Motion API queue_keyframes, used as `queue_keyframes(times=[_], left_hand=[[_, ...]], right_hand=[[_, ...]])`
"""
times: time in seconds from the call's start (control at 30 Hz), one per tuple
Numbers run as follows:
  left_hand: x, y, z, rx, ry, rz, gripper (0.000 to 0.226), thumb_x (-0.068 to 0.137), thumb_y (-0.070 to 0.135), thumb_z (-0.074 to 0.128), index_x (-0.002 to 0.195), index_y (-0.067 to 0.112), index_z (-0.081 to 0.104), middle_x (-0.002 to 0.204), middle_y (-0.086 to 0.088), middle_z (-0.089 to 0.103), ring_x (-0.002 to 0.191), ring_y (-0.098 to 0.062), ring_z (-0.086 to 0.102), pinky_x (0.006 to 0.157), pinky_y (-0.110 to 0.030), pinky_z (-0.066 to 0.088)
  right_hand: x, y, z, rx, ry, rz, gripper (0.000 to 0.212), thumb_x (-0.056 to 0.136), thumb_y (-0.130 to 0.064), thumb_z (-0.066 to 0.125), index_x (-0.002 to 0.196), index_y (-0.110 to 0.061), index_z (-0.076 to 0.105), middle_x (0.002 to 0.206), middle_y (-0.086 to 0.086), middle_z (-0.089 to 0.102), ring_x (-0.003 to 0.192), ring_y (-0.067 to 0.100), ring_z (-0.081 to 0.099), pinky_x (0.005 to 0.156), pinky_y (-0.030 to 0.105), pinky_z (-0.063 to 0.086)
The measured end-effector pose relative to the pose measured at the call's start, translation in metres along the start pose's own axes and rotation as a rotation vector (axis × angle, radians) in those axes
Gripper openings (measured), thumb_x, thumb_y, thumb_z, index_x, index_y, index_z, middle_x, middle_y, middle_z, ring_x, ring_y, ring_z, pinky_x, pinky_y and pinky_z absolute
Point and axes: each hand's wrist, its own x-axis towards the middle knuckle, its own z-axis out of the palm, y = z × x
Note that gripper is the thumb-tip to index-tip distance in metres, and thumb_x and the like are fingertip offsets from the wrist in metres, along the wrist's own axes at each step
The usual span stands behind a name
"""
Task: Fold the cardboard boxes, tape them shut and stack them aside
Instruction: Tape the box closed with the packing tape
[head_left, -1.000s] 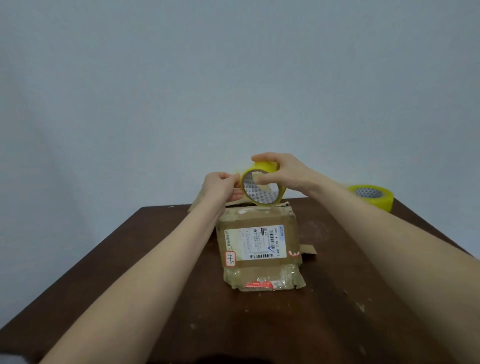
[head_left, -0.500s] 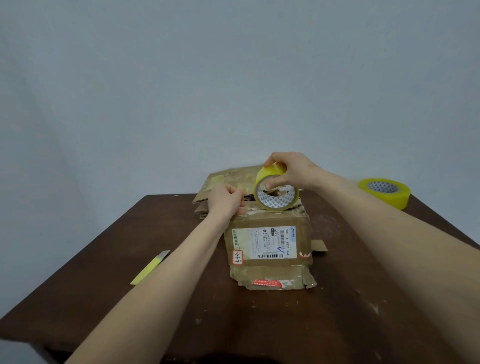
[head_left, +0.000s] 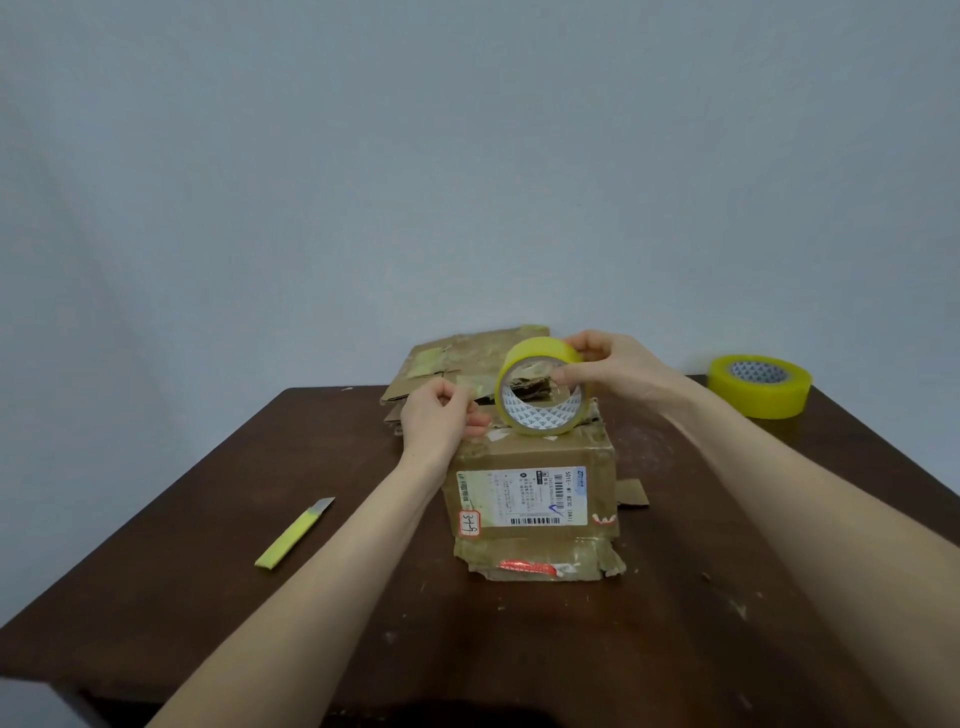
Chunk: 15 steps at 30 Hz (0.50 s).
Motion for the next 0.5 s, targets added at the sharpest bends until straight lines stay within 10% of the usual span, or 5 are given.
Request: queue_keyframes(times=[0.3, 0.5], left_hand=[[-0.008, 0.001, 0.002, 0.094, 0.06, 0.056, 0.015, 0.088, 0.005, 0.049, 0.073, 0.004, 0.054, 0.061, -0.01, 0.058, 0.036, -0.004, 0.051, 0.04, -0.022, 0.043], [-0.003, -0.002, -0.002, 0.116, 0.097, 0.096, 0.017, 0.09, 0.009, 0.046, 0.078, 0.001, 0.055, 0.061, -0.01, 0.058, 0.043, -0.011, 0.06, 0.066, -0.045, 0.057]], right_hand=[[-0.008, -0.005, 0.001, -0.032, 0.054, -0.082, 0.034, 0.073, -0.019, 0.081, 0.104, -0.021, 0.066, 0.085, 0.009, 0.062, 0.076, 0.017, 0.059, 0.076, 0.031, 0.045], [-0.007, -0.014, -0.01, -0.174, 0.066, -0.08, 0.033, 0.074, -0.026, 0.08, 0.105, -0.024, 0.069, 0.098, 0.0, 0.068, 0.085, 0.01, 0.061, 0.079, 0.021, 0.046]])
